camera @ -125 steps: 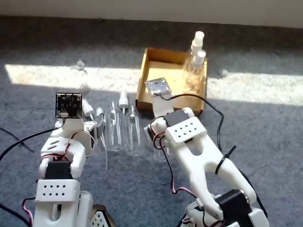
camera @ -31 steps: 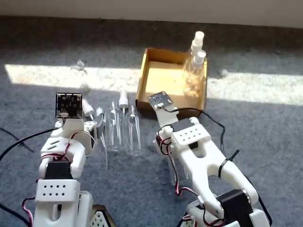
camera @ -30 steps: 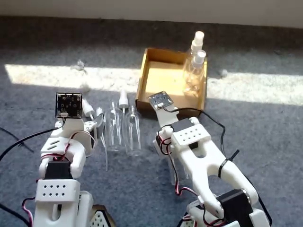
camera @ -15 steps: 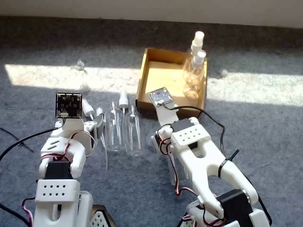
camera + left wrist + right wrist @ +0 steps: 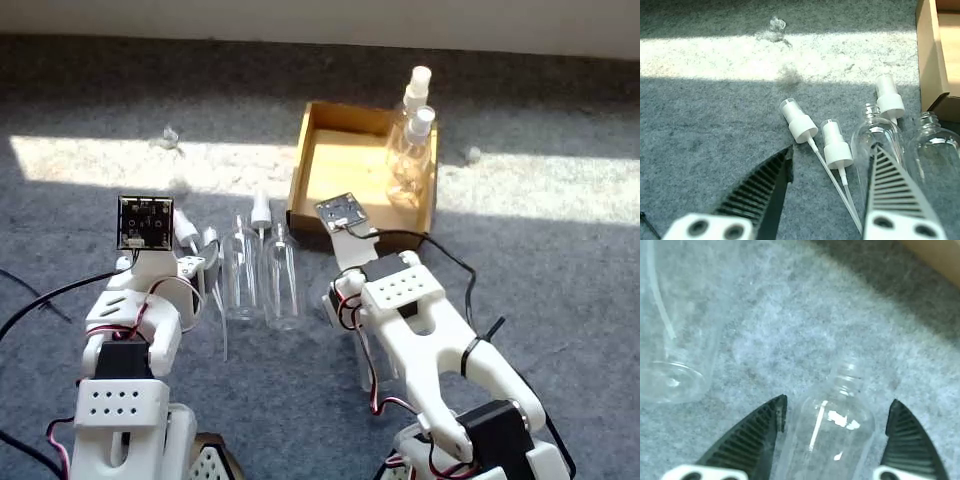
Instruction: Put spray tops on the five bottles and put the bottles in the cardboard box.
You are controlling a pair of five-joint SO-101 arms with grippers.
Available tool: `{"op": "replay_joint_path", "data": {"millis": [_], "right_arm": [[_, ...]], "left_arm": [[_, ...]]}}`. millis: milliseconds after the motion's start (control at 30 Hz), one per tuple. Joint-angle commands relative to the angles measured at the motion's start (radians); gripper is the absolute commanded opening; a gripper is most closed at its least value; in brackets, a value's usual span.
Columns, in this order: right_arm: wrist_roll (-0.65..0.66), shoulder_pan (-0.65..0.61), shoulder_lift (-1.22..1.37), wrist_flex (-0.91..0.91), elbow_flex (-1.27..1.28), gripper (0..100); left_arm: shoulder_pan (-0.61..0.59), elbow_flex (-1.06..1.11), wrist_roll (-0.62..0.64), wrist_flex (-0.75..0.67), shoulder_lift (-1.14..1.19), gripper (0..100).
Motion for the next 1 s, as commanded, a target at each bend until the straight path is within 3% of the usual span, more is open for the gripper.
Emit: {"op": "replay_joint_path", "data": {"millis": [0, 800, 967], "right_arm": [[-0.009, 0.004, 0.002, 0.007, -0.004, 27.5], [-0.012, 0.004, 0.002, -0.094, 0.039, 27.0], [-0.012, 0.004, 0.002, -0.097, 0.051, 19.9]], "left_arm": [[-0.013, -0.004, 0.012, -0.021, -0.019, 23], [-0.013, -0.004, 0.012, -0.02, -0.019, 23], [-0.013, -0.004, 0.012, -0.02, -0.019, 23]]}}
